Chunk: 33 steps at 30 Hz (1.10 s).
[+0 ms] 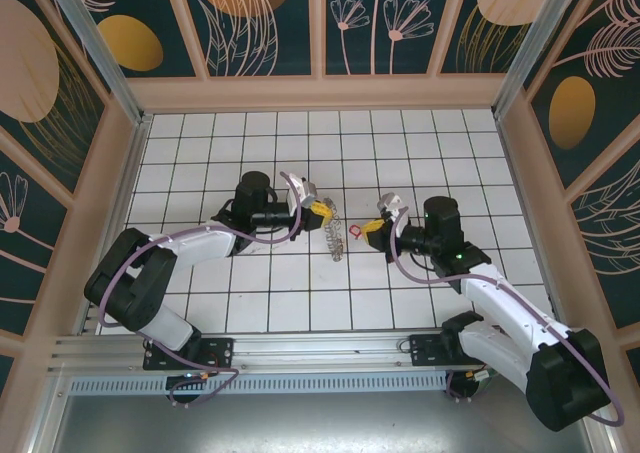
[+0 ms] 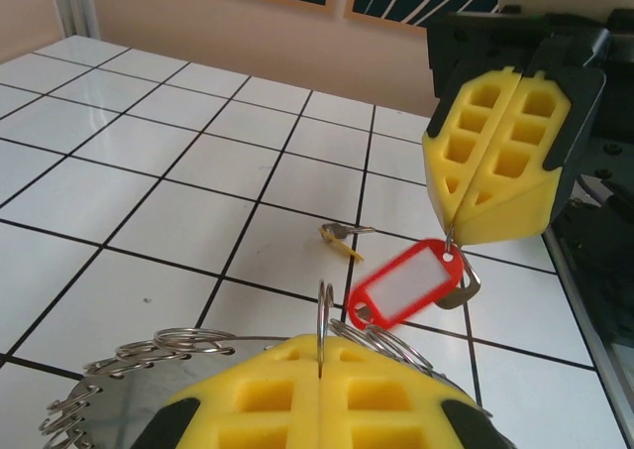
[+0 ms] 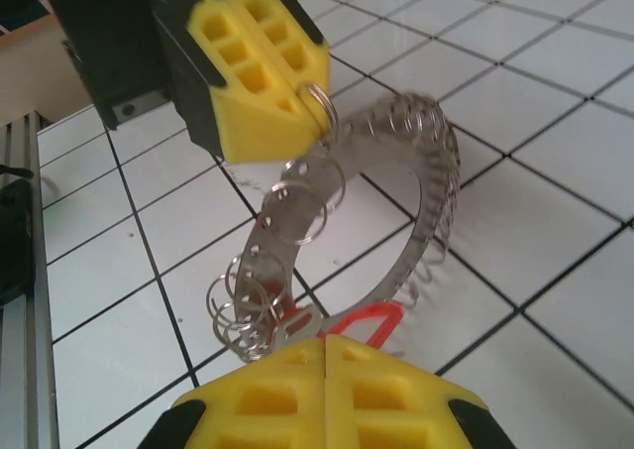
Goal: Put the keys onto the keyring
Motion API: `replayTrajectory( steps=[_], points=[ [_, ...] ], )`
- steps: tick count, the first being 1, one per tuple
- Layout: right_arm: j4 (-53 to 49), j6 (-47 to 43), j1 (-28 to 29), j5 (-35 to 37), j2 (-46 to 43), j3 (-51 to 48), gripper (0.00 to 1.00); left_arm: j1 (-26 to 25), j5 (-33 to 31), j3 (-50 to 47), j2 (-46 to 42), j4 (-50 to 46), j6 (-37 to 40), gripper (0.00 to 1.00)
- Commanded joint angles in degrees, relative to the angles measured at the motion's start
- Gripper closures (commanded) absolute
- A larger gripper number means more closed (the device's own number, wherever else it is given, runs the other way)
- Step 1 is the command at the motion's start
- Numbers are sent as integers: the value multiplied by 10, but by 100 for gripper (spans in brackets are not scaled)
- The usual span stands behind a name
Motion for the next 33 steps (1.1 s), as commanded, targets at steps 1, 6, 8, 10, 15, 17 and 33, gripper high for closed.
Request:
replayTrajectory(
  steps=[1, 6, 8, 10, 15, 17, 33],
  points=[
    [68, -38, -3, -29, -17, -11, 100, -1, 34, -1, 0, 29, -4, 100],
    [113, -70, 1, -12, -36, -30, 100, -2, 51, 1, 4, 30, -6, 100],
    [110, -82, 1, 3, -33, -27, 100, -2, 60, 3, 7, 29, -6, 100],
    [107, -94, 1, 4, -26, -21, 100, -5, 65, 6, 13, 23, -3, 100],
    [106, -110, 6, -21, 3, 5, 100, -16, 69, 19, 26, 6, 6, 100],
    [112, -115, 9, -40, 10, 10, 100, -17, 66, 22, 29, 9, 0, 100],
    [152, -124, 37, -61, 79, 41, 100, -19, 62, 25, 31, 17, -16, 100]
  ],
)
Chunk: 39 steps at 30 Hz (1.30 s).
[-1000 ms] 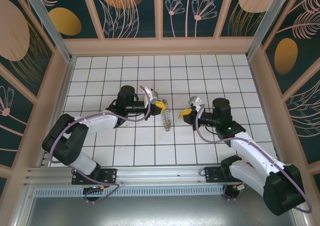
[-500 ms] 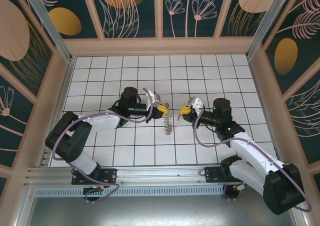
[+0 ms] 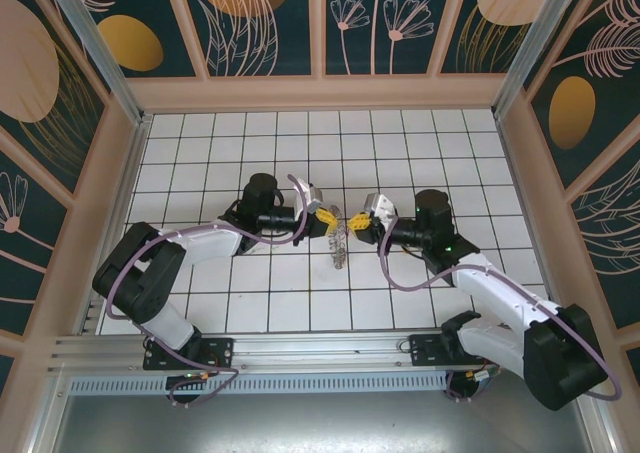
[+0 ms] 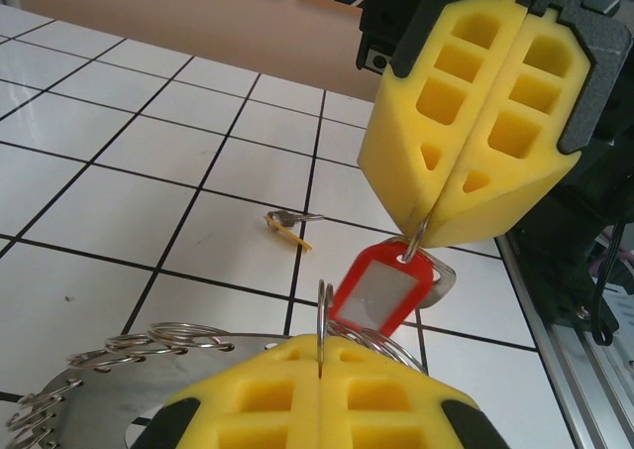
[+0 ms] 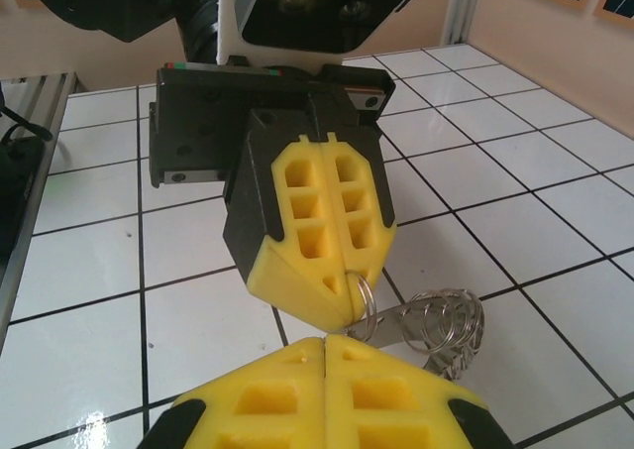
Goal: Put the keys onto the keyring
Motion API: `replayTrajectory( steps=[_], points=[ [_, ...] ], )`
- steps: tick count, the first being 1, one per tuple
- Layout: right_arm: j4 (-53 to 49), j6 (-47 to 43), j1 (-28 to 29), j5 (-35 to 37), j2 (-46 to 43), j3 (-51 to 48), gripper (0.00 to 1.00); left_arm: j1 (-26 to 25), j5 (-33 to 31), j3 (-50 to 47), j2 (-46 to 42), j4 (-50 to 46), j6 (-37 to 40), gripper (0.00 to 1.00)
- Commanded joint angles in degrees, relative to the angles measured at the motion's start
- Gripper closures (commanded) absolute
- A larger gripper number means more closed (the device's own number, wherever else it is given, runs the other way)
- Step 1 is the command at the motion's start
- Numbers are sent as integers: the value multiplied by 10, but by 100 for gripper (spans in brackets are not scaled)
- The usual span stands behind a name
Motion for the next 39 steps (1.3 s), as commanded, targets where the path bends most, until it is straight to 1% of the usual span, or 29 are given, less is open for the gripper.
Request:
replayTrajectory(
  steps=[1, 8, 19, 27, 34, 39],
  points=[
    [43, -5, 7, -22, 9, 22, 100, -3, 18, 17, 0, 19, -6, 100],
    [54, -6, 13, -20, 34, 36, 100, -3, 17, 22, 1, 16, -6, 100],
    [82, 0, 21, 4, 59, 42, 100, -3, 17, 25, 7, 18, -6, 100],
    [99, -3, 34, 48, 68, 42, 100, -3, 21, 29, 11, 16, -4, 100],
    [87, -14, 42, 89, 77, 45, 100, -3, 21, 31, 12, 16, 0, 100],
    [99, -13, 42, 136, 65, 34, 100, -2, 19, 29, 12, 15, 2, 100]
  ],
)
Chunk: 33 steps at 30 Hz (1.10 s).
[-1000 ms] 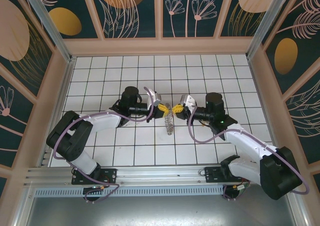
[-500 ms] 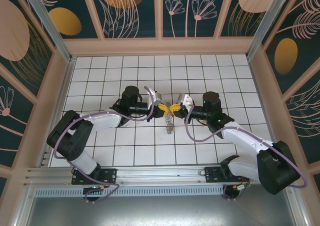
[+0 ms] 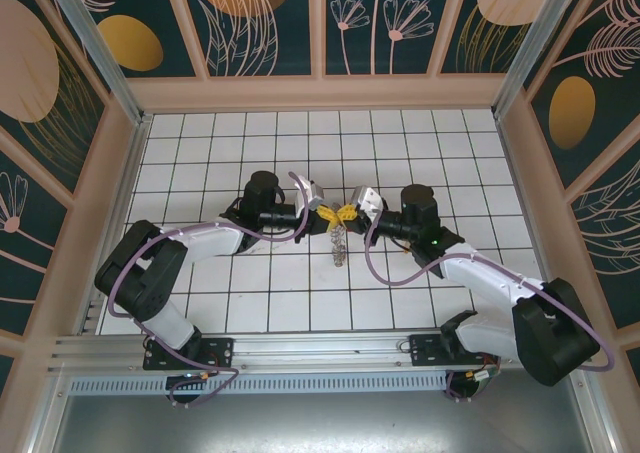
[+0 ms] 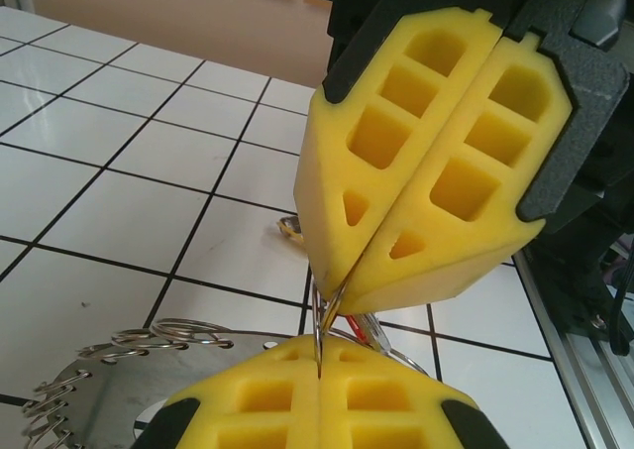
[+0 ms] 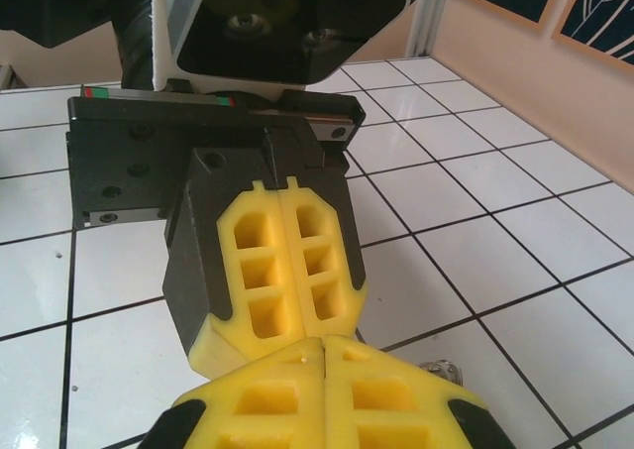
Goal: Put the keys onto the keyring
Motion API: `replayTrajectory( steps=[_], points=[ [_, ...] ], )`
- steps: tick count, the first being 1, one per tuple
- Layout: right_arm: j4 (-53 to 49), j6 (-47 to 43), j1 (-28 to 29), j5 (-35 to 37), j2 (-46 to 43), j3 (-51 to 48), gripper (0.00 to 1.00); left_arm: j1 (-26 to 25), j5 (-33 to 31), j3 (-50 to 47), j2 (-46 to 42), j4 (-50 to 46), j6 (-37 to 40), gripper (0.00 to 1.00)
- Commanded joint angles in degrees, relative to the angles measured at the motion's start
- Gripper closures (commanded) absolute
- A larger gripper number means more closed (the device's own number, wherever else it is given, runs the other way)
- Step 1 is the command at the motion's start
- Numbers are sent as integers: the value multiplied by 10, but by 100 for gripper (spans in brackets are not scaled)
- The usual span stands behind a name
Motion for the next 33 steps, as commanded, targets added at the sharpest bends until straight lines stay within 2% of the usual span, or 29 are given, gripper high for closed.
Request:
replayTrajectory(
  steps=[1, 6, 22, 30, 33],
  points=[
    [25, -10, 0, 59, -7, 7, 100, -3, 27, 13, 2, 17, 4, 100],
    [19, -6, 0, 96, -17, 0, 100, -3, 23, 6, 0, 22, 4, 100],
    [-15, 18, 0, 141, -6, 9, 100, -3, 6, -18, 2, 84, -18, 100],
    [-26, 32, 0, 161, -5, 19, 100, -3, -28, -48, 10, 163, -55, 100],
    [-25, 26, 0, 142, -10, 26, 100, -3, -43, -59, 20, 199, -74, 100]
  ],
)
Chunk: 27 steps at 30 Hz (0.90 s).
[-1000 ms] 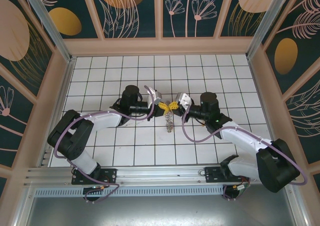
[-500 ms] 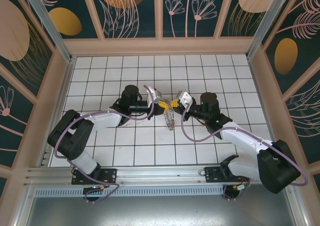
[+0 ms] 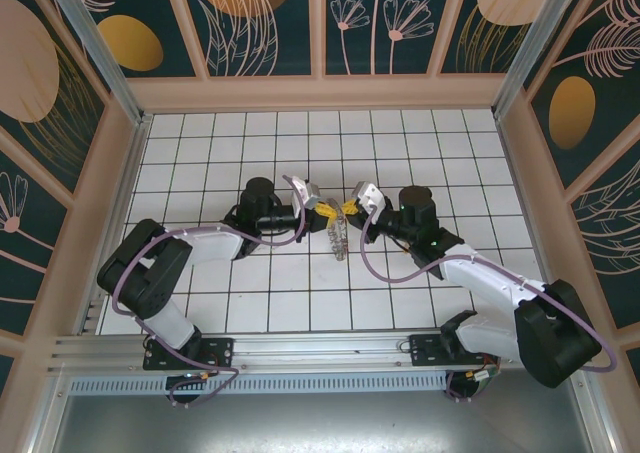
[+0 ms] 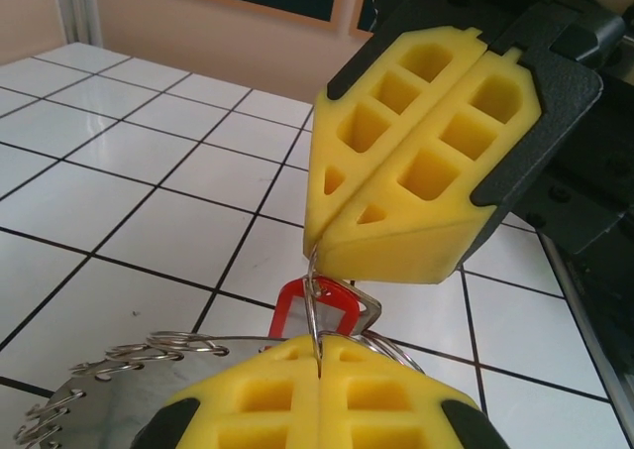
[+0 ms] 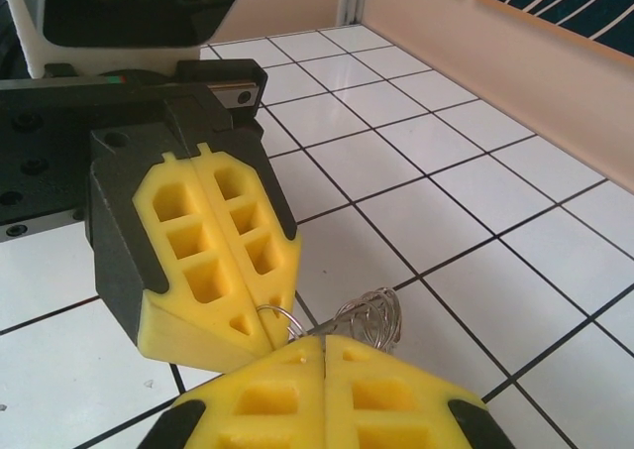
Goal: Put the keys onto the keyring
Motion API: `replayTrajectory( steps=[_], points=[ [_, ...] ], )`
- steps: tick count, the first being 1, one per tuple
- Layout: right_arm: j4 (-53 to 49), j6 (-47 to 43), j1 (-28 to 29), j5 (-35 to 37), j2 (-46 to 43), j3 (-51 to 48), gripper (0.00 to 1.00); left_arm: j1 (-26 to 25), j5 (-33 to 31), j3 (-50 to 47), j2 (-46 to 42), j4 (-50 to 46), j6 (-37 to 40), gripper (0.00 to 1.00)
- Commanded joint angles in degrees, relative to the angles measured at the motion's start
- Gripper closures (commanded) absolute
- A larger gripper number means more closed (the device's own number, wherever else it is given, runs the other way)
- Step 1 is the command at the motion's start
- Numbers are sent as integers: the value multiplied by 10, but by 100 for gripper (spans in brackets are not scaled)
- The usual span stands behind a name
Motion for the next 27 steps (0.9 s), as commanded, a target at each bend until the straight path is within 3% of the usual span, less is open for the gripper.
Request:
replayTrajectory(
  steps=[1, 8, 20, 27],
  points=[
    [-3, -4, 2, 37, -5, 24, 100, -3, 16, -12, 15, 79, -32, 100],
    [-5, -25, 17, 12, -3, 36, 100, -3, 14, -15, 31, 107, -50, 99],
    [-21, -48, 20, -6, -1, 46, 100, -3, 10, -3, 31, 87, -40, 83],
    [-31, -58, 21, -16, 1, 51, 100, -3, 17, 17, 31, 57, -25, 82]
  ],
)
